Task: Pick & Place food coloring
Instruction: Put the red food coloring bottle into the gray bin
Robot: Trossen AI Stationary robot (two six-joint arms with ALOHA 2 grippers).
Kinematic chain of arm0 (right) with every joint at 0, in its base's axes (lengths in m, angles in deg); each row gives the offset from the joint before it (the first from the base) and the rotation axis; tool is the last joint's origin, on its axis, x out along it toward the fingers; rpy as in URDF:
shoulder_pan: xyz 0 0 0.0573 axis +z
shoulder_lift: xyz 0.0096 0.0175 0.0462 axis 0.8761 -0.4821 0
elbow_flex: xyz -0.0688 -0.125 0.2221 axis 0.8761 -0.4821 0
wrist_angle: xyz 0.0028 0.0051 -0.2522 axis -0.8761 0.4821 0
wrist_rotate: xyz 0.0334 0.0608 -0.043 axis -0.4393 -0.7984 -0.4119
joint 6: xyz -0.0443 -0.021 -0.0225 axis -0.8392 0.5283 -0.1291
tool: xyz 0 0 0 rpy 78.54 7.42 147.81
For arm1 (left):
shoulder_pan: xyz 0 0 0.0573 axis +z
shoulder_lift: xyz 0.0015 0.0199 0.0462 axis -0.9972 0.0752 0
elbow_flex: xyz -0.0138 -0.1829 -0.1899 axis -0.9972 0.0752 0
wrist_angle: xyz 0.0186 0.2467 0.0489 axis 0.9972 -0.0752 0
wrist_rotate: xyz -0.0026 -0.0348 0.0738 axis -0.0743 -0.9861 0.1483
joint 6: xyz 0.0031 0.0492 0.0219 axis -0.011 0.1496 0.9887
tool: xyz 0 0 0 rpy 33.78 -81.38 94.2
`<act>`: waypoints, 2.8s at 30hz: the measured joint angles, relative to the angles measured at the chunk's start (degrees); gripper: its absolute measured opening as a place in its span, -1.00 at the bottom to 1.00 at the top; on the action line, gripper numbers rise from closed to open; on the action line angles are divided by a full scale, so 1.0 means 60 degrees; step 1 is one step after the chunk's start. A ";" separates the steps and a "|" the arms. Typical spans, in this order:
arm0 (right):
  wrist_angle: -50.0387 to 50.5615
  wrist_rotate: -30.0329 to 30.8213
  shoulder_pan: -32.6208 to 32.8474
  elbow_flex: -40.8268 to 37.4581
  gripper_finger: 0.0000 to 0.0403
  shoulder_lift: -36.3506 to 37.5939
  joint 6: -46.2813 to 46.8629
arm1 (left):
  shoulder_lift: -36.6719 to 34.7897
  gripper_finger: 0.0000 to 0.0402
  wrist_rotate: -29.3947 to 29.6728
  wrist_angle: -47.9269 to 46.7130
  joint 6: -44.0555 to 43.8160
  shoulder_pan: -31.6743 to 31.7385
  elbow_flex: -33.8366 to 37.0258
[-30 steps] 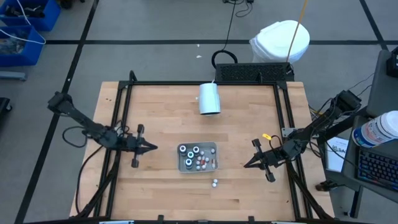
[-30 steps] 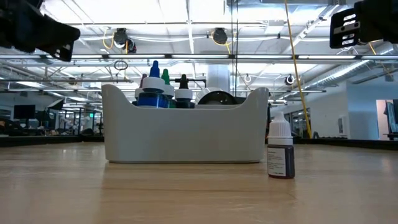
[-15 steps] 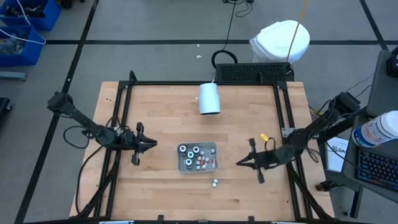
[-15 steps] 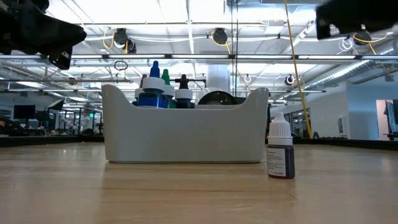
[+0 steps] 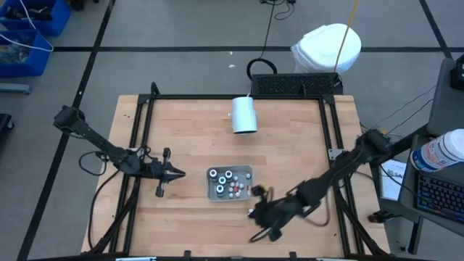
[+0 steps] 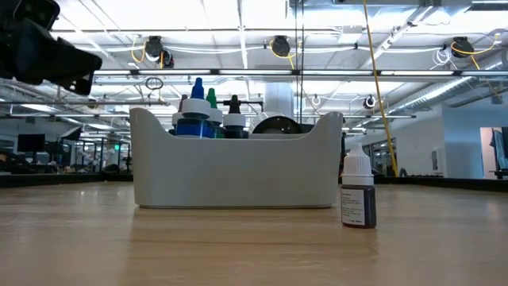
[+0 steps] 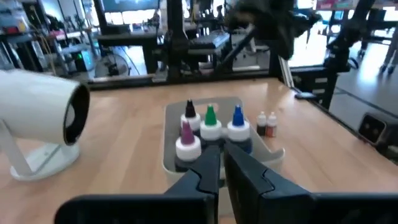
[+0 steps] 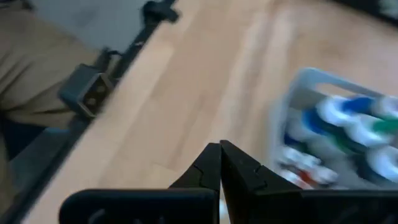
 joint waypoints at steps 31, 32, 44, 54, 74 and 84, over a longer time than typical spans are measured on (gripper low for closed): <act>0.2212 -0.1916 -0.0766 0.2124 -0.13 -0.2830 -0.0795 | 0.0009 -0.69 0.0109 0.0324 0.1034 0.0000 -0.0003; 0.2251 -0.1910 -0.0756 0.2124 -0.14 -0.2864 -0.0798 | 0.0009 -0.69 0.0109 0.0324 0.1041 0.0000 -0.0003; 0.2689 -0.1709 -0.0746 0.2121 -0.19 -0.2984 -0.0870 | 0.0009 -0.69 0.0109 0.0313 0.1044 0.0000 -0.0003; 0.2575 -0.1566 -0.0468 0.2121 -0.20 -0.3358 -0.1101 | 0.0009 -0.69 0.0109 0.0317 0.1041 0.0000 -0.0006; 0.2633 -0.1392 -0.0370 0.2120 -0.48 -0.3586 -0.1130 | -0.0002 -0.69 0.0112 0.0322 0.1040 0.0000 -0.0014; 0.2927 -0.1411 -0.0262 0.2120 -0.43 -0.3538 -0.1342 | -0.0002 -0.69 0.0109 0.0320 0.1038 0.0000 -0.0014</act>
